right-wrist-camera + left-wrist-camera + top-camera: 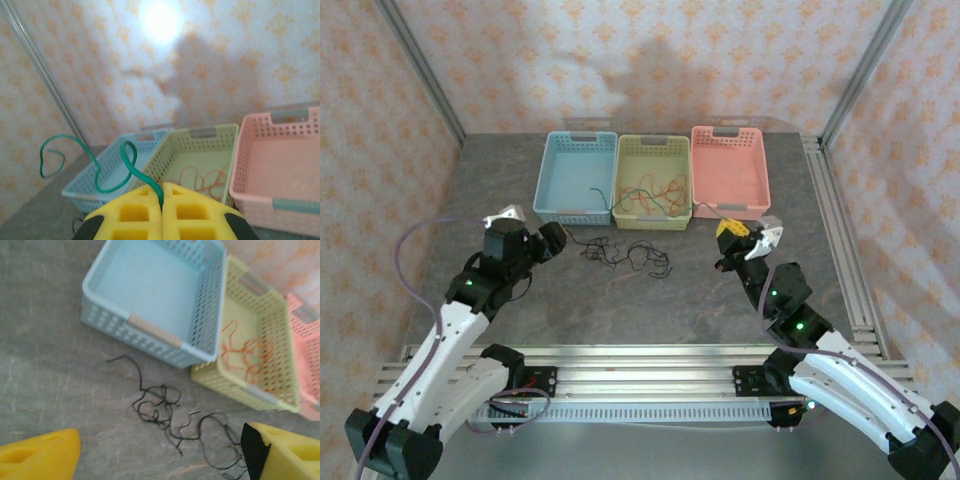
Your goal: Untangle the cables
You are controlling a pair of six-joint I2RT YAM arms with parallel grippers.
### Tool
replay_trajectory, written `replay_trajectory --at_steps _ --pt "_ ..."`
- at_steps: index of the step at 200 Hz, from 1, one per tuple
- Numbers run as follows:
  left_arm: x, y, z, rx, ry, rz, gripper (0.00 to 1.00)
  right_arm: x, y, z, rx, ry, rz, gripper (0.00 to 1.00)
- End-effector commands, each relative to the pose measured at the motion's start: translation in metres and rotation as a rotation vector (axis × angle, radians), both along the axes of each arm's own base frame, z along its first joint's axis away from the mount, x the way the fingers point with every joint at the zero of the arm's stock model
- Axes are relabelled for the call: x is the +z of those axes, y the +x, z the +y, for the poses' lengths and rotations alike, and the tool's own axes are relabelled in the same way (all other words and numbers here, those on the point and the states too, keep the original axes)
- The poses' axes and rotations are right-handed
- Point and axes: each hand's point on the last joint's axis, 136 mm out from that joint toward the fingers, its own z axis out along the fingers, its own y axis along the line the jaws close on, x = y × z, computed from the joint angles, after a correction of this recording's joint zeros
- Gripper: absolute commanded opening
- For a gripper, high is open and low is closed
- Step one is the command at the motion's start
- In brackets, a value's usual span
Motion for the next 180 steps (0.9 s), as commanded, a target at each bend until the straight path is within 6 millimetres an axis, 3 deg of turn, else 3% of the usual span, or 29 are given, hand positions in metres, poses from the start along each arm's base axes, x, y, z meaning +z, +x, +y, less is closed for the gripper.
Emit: replay_trajectory --at_steps 1,36,77,120,180 --pt "-0.008 0.007 -0.008 -0.017 -0.007 -0.021 0.83 0.029 0.001 -0.012 -0.063 -0.015 -0.035 0.0" --pt "-0.023 0.009 -0.017 -0.046 0.057 -0.011 0.83 0.038 0.017 -0.028 -0.21 -0.094 -0.015 0.0" --pt "-0.033 0.015 -0.026 -0.079 0.107 0.005 0.82 0.035 0.035 -0.053 -0.359 -0.145 0.02 0.0" --pt "-0.039 0.019 -0.028 -0.081 0.12 0.018 0.81 0.022 0.065 -0.082 -0.441 -0.117 0.113 0.0" --pt "-0.039 0.015 -0.024 -0.062 0.116 0.009 0.81 -0.012 0.111 -0.123 -0.487 -0.01 0.285 0.0"
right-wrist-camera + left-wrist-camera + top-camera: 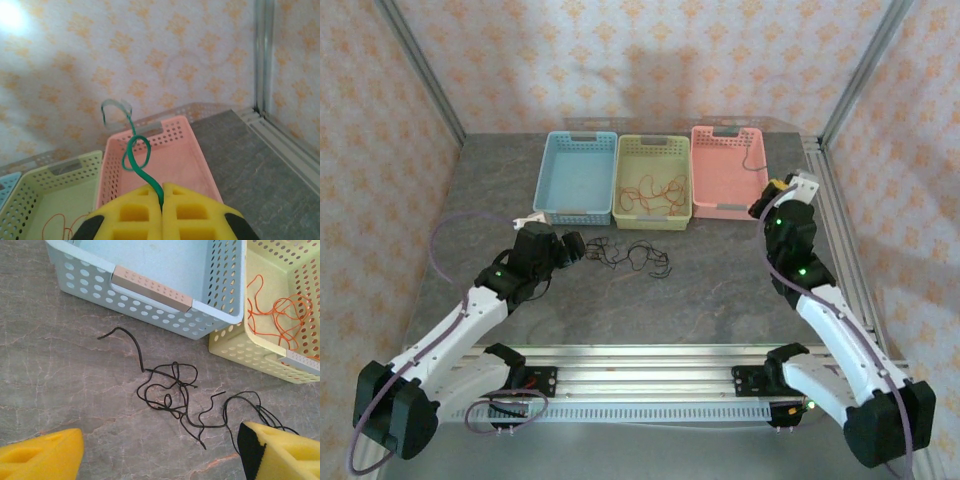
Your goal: Untangle the cables
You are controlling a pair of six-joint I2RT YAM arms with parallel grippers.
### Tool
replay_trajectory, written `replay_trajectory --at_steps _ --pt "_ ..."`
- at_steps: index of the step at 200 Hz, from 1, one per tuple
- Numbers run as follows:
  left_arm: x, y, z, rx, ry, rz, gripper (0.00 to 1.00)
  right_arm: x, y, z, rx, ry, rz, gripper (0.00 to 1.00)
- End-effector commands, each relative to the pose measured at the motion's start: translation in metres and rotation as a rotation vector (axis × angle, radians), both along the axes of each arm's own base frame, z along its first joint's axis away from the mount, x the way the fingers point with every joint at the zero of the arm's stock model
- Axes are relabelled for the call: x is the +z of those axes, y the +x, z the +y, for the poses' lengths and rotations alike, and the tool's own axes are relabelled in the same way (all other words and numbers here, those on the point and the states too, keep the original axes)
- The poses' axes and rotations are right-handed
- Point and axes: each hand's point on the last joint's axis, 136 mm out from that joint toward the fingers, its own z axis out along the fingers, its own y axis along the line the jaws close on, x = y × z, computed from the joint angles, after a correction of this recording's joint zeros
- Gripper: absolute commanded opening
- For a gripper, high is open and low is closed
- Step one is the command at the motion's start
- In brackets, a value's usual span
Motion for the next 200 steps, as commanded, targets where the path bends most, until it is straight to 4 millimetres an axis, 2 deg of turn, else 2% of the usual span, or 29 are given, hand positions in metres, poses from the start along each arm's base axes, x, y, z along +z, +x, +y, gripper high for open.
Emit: replay_trajectory --at_steps 1,34,70,73,116,152,200 --pt "0.005 0.001 0.005 0.019 0.025 -0.042 0.81 -0.005 0.014 -0.004 0.029 0.101 0.033 0.0" --pt "0.005 0.001 0.006 0.021 0.025 -0.041 0.81 -0.019 0.035 -0.02 0.005 0.162 0.079 0.0" --pt "0.005 0.001 0.006 0.022 0.024 -0.043 0.81 -0.039 0.055 -0.025 0.002 0.198 0.138 0.0" --pt "0.004 0.001 0.006 0.022 0.024 -0.04 0.81 -0.046 0.059 -0.024 0.001 0.197 0.157 0.0" --pt "0.005 0.0 0.006 0.022 0.022 -0.046 0.82 -0.08 0.08 -0.029 -0.013 0.213 0.243 0.0" --pt "0.005 0.0 0.006 0.023 0.023 -0.046 0.82 -0.105 0.101 -0.025 0.01 0.223 0.313 0.0" --pt "0.005 0.0 0.006 0.022 0.022 -0.046 0.82 -0.131 0.138 -0.014 0.058 0.241 0.385 0.0"
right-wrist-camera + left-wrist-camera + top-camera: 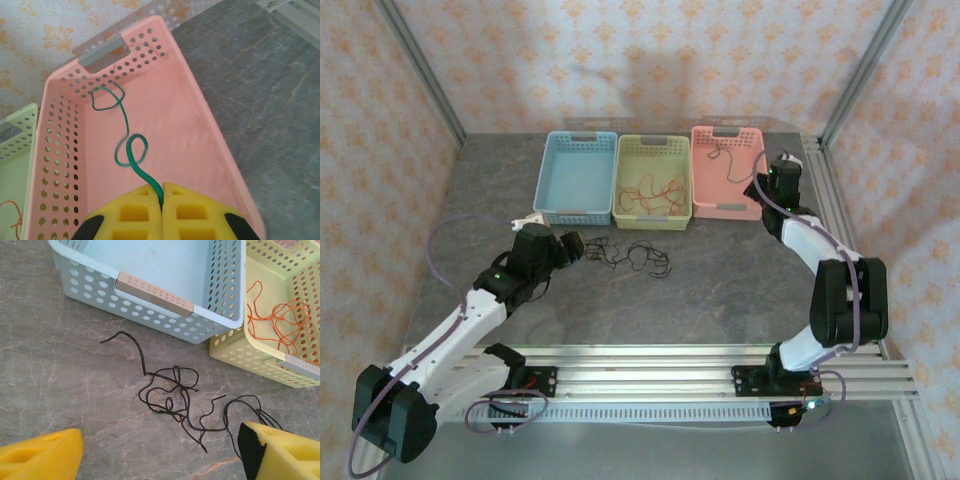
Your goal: Untangle the cables
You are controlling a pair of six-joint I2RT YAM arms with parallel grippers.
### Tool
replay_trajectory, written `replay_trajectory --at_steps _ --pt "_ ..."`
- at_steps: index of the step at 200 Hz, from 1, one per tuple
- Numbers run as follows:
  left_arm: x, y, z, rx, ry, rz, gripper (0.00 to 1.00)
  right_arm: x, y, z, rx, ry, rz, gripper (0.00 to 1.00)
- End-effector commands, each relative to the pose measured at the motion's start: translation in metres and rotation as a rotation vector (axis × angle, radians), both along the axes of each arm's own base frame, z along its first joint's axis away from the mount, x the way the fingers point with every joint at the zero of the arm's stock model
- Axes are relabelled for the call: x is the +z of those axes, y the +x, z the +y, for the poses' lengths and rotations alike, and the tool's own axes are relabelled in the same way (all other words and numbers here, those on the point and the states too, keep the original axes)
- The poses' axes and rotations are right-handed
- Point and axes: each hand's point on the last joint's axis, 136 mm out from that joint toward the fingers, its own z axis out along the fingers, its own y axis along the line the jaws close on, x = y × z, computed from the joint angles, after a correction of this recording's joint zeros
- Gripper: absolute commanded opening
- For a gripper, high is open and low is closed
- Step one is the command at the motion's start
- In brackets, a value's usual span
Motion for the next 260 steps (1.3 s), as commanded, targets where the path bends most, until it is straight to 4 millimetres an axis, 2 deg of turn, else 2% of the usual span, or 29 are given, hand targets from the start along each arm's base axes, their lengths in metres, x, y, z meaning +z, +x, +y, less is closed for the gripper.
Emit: replay_trajectory --at_steps 1,42,66,85,109,114,123,134,154,172,185,198,224,260 --pt "0.004 0.001 0.003 0.011 0.019 -0.031 0.82 -0.001 0.021 0.004 0.024 0.023 0.003 0.0" --pt "0.004 0.001 0.004 0.012 0.02 -0.031 0.82 -0.034 0.046 0.016 0.079 0.05 0.088 0.0" --pt "0.004 0.001 0.004 0.014 0.019 -0.031 0.82 -0.053 0.055 0.023 0.107 0.08 0.144 0.0" --pt "0.004 0.001 0.003 0.013 0.018 -0.031 0.82 -0.053 0.057 0.029 0.128 0.103 0.129 0.0" --pt "0.004 0.001 0.004 0.014 0.019 -0.032 0.82 -0.044 0.053 0.03 0.132 0.11 0.106 0.0" --pt "0.004 0.001 0.004 0.013 0.019 -0.031 0.82 -0.041 0.051 0.031 0.133 0.112 0.1 0.07" --pt "0.004 0.0 0.004 0.014 0.018 -0.033 0.82 -0.037 0.047 0.031 0.129 0.113 0.096 0.23" --pt "0.005 0.0 0.004 0.014 0.017 -0.036 0.82 -0.029 0.04 0.032 0.119 0.101 0.084 0.37" --pt "0.004 0.0 0.005 0.018 0.016 -0.038 0.82 -0.002 0.024 0.031 0.091 0.059 0.032 0.5" --pt "0.004 0.0 0.005 0.021 0.019 -0.037 0.83 0.029 0.003 0.035 0.084 0.026 -0.036 0.52" --pt "0.005 -0.001 0.006 0.023 0.017 -0.04 0.83 0.051 -0.014 0.045 0.104 0.011 -0.084 0.52" --pt "0.005 -0.001 0.006 0.024 0.015 -0.041 0.83 0.062 -0.03 0.06 0.144 0.014 -0.107 0.52" --pt "0.005 -0.001 0.006 0.022 0.012 -0.045 0.83 0.059 -0.06 0.097 0.261 0.04 -0.103 0.51" --pt "0.004 -0.001 0.006 0.023 0.014 -0.041 0.83 0.038 -0.09 0.155 0.467 0.083 -0.077 0.47"
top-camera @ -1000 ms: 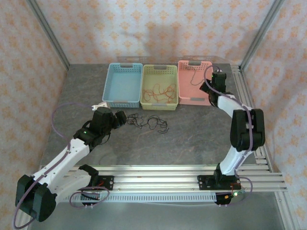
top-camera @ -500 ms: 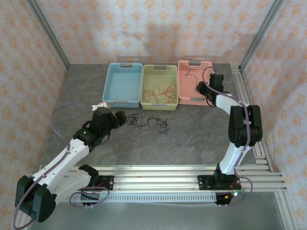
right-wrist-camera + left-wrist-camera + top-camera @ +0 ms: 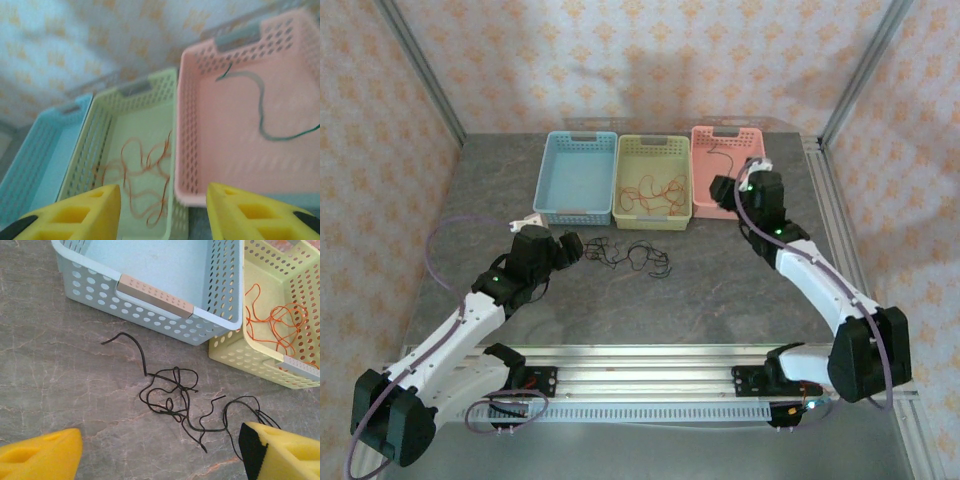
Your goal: Untangle the cables
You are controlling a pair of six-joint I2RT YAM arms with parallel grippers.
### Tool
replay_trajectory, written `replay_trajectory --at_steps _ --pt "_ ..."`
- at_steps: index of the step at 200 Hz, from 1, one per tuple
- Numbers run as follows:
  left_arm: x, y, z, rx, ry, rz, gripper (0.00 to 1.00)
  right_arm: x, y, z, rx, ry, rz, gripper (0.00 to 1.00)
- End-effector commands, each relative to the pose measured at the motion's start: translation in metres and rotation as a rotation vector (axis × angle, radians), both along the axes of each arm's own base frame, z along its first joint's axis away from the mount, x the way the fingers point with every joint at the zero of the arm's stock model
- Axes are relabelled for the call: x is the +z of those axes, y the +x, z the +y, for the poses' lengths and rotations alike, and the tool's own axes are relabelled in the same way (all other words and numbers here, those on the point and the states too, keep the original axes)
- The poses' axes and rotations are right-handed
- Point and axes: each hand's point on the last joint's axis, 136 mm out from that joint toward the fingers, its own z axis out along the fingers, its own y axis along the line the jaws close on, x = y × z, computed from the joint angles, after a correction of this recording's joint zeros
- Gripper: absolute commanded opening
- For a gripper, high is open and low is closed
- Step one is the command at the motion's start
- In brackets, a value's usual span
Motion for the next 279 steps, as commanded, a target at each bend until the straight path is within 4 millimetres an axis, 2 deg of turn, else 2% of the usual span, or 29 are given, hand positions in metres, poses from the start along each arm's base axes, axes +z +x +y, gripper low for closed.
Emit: replay_trajectory --at_steps 1,24,45,57,96,123,149,176,200,228,245,279 --pt "0.003 0.001 0.004 0.019 0.016 -0.027 0.83 -0.022 -0.018 0.033 0.134 0.006 0.043 0.47" --pt "0.003 0.001 0.004 0.018 0.015 -0.028 0.83 -0.044 -0.022 0.065 0.24 0.013 0.07 0.46" --pt "0.003 0.001 0.003 0.016 0.013 -0.03 0.83 -0.058 -0.03 0.107 0.389 -0.026 0.091 0.46" --pt "0.003 0.002 0.003 0.017 0.013 -0.029 0.83 -0.071 -0.032 0.124 0.438 -0.07 0.12 0.46" --pt "0.003 0.002 0.002 0.009 0.01 -0.028 0.83 -0.103 -0.029 0.157 0.499 -0.128 0.182 0.48" --pt "0.002 0.003 0.001 0.008 0.01 -0.022 0.84 -0.12 -0.039 0.18 0.59 -0.17 0.217 0.48" --pt "0.002 0.004 0.001 0.008 0.01 -0.018 0.83 -0.135 -0.043 0.177 0.59 -0.259 0.246 0.49" --pt "0.001 0.003 0.002 0.009 0.008 -0.019 0.84 -0.147 -0.06 0.176 0.681 -0.322 0.309 0.5" --pt "0.001 0.003 0.002 0.009 0.009 -0.019 0.83 -0.149 -0.073 0.169 0.753 -0.426 0.324 0.51" --pt "0.001 0.003 0.002 0.007 0.007 -0.02 0.84 -0.143 -0.086 0.165 0.821 -0.459 0.303 0.54" --pt "0.002 0.003 0.002 0.008 0.007 -0.021 0.83 -0.146 -0.094 0.161 0.864 -0.486 0.312 0.56" --pt "0.002 0.003 0.002 0.008 0.007 -0.021 0.83 -0.156 -0.093 0.151 0.839 -0.558 0.34 0.52"
